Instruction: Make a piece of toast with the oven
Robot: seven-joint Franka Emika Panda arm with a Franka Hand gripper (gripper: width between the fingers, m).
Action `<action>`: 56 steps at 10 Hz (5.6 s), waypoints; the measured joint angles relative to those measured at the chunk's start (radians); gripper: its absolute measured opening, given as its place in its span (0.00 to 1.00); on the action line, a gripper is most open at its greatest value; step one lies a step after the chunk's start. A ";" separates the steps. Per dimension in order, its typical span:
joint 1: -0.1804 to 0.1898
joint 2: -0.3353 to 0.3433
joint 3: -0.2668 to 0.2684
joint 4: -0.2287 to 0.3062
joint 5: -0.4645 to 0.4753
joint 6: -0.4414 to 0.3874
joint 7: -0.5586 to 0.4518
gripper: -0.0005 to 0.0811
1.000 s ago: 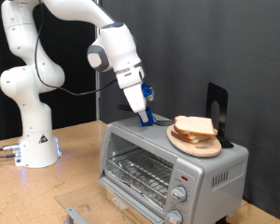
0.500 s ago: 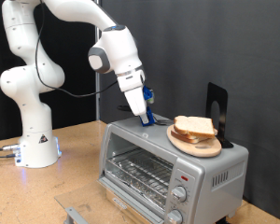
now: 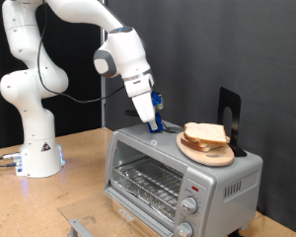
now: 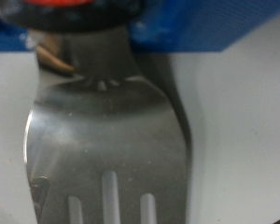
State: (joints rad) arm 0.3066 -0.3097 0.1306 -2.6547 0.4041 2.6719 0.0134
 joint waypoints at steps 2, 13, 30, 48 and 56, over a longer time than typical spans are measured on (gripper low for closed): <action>0.000 0.000 0.000 0.000 0.000 -0.001 0.000 0.54; -0.001 0.004 0.000 0.005 -0.010 -0.003 -0.001 0.99; 0.011 -0.030 0.000 0.037 0.038 -0.137 -0.025 0.99; 0.009 -0.003 0.001 0.044 0.037 -0.117 -0.023 0.99; 0.008 -0.002 0.001 0.044 0.034 -0.119 -0.022 0.60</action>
State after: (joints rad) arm 0.3145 -0.3122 0.1312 -2.6111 0.4378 2.5527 -0.0085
